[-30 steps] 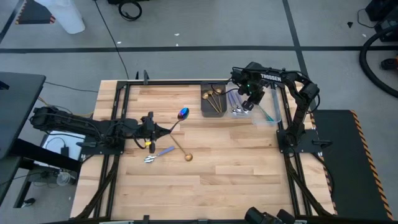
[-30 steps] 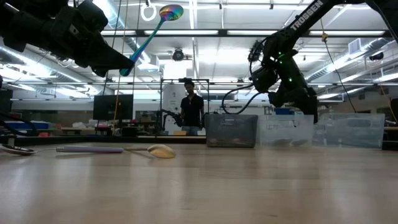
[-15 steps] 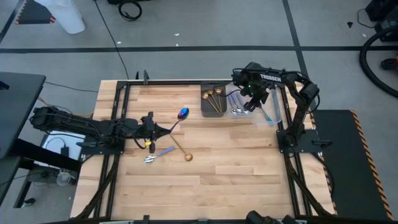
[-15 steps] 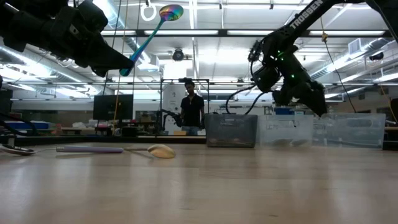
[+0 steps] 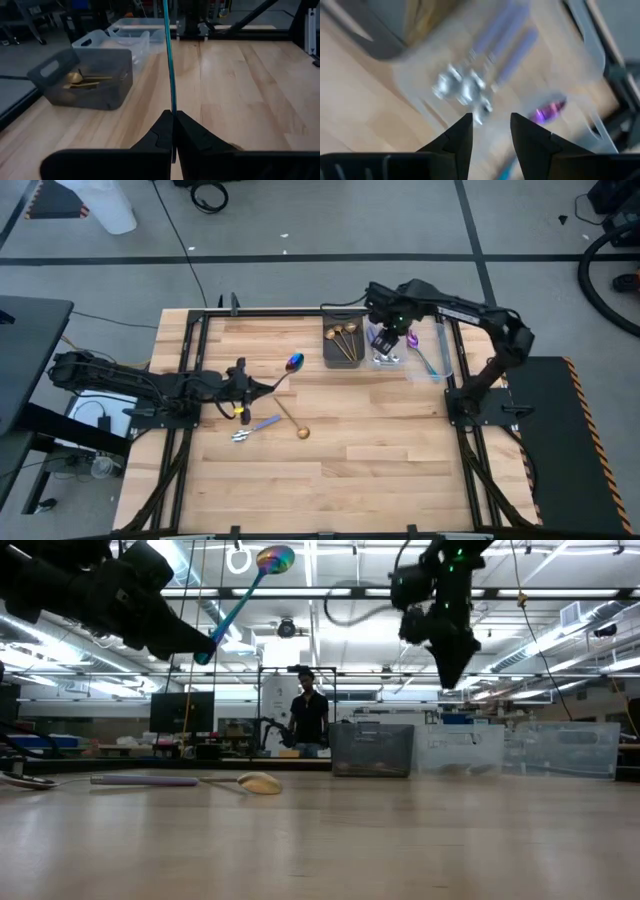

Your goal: Sort silverware by color (type)

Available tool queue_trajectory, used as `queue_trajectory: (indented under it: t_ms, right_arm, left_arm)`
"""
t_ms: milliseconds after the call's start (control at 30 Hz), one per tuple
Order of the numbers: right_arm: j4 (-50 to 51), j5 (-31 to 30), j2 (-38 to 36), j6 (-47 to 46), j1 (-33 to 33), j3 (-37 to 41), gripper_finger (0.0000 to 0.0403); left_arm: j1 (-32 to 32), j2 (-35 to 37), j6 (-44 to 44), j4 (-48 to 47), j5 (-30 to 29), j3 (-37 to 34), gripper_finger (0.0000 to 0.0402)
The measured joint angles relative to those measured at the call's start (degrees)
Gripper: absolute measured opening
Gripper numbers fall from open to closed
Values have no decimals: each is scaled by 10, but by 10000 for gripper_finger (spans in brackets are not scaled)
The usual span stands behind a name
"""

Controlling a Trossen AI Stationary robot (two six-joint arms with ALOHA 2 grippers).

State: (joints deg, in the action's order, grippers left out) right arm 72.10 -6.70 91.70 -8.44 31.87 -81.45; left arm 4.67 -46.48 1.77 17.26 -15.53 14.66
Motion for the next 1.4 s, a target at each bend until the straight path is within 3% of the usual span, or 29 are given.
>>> queue_trajectory:
  t_ms: [300, 800, 1200, 1400]
  right_arm:
    - [-116, 19, -61, -25, -100, 0, 142]
    - [-463, 65, -64, 21, -253, 0, 144]
    - [-598, 35, -55, 42, -309, 0, 144]
    - [-653, 18, -9, 56, -318, 0, 143]
  left_arm:
    - [0, 0, -16, 49, -1, 0, 16]
    - [0, 0, -83, 152, -1, 0, 16]
    - [0, 0, -112, 257, 12, 0, 16]
    - [0, 0, -116, 306, 21, 0, 16]
